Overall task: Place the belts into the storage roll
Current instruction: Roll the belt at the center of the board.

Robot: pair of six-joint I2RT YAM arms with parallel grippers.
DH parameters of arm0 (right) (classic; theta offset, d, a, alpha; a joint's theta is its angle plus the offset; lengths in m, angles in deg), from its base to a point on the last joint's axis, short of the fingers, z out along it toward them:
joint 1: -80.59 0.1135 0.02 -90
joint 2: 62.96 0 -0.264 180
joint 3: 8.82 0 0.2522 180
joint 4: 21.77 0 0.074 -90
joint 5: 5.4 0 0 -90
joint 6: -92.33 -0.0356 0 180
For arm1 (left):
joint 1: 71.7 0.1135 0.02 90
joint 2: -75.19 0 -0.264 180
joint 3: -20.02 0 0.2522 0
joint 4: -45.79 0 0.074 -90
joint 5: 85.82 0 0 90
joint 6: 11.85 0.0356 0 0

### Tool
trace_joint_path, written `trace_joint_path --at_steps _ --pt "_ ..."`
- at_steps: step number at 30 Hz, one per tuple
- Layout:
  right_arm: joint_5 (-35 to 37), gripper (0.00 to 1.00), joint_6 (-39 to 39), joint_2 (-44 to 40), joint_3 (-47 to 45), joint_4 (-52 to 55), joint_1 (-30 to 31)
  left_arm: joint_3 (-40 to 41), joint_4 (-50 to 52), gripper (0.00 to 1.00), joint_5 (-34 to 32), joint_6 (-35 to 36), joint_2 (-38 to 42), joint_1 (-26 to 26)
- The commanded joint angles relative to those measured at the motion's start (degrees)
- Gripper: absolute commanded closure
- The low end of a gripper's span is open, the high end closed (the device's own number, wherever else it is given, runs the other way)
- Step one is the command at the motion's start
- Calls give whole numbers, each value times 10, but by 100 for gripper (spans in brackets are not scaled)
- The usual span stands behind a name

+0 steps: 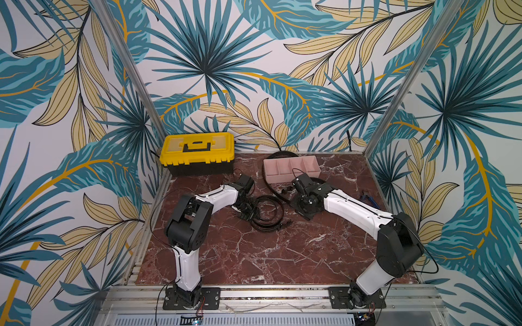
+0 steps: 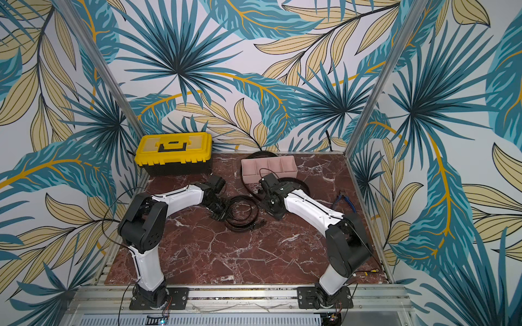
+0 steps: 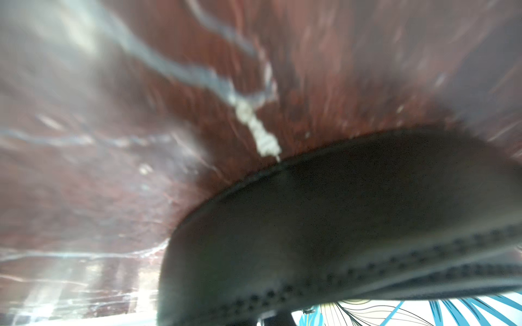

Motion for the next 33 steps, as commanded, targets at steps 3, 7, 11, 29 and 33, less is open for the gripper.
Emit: trace_joint_path --at_steps 3,7,11,29,33 --pt "-4 39 -180 17 -27 -87 38 -2 27 100 -43 42 -10 14" --pt "15 40 -258 22 -37 -61 54 1 28 100 -46 51 -7 15" --pt "15 42 -310 16 -58 -48 73 7 28 100 -51 57 -3 15" --pt "24 87 -356 61 -83 -106 88 2 36 100 -54 97 -6 13" --pt "50 94 -294 48 -68 -55 71 -53 101 100 -71 187 -34 12"
